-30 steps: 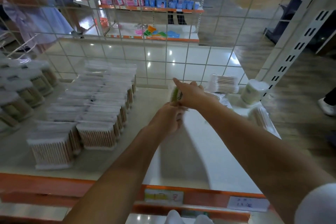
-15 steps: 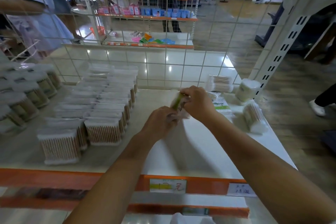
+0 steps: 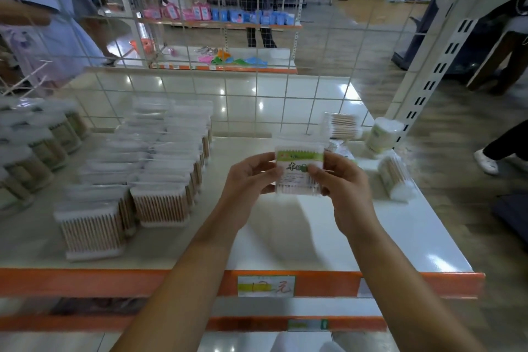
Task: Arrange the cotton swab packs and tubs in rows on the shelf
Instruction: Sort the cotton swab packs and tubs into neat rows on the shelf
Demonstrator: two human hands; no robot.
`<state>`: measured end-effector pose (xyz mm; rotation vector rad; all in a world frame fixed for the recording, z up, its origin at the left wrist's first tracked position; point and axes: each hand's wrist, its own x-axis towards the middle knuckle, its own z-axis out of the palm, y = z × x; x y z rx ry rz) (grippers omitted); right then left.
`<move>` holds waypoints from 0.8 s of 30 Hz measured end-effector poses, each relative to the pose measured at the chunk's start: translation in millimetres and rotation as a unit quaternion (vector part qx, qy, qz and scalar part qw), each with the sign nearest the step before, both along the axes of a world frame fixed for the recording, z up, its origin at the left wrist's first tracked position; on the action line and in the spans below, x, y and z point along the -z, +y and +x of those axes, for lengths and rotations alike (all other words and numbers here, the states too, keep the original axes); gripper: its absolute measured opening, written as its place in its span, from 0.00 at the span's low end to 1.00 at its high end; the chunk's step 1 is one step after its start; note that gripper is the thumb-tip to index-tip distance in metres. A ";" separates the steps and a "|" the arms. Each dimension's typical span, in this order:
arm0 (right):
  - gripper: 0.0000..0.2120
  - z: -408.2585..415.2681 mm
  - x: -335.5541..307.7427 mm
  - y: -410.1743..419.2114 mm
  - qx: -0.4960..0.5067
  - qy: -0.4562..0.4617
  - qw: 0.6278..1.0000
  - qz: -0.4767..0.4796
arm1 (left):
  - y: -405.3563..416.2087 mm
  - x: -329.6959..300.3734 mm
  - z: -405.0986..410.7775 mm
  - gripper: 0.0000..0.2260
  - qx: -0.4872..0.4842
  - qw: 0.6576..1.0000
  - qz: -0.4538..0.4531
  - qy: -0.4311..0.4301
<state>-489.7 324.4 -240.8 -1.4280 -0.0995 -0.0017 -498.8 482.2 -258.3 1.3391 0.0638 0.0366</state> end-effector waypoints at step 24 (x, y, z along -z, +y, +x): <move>0.13 -20.6 5.5 14.7 0.081 -0.096 0.978 -0.165 | -3.9 -17.1 -36.8 0.15 -0.024 0.985 0.149 -0.088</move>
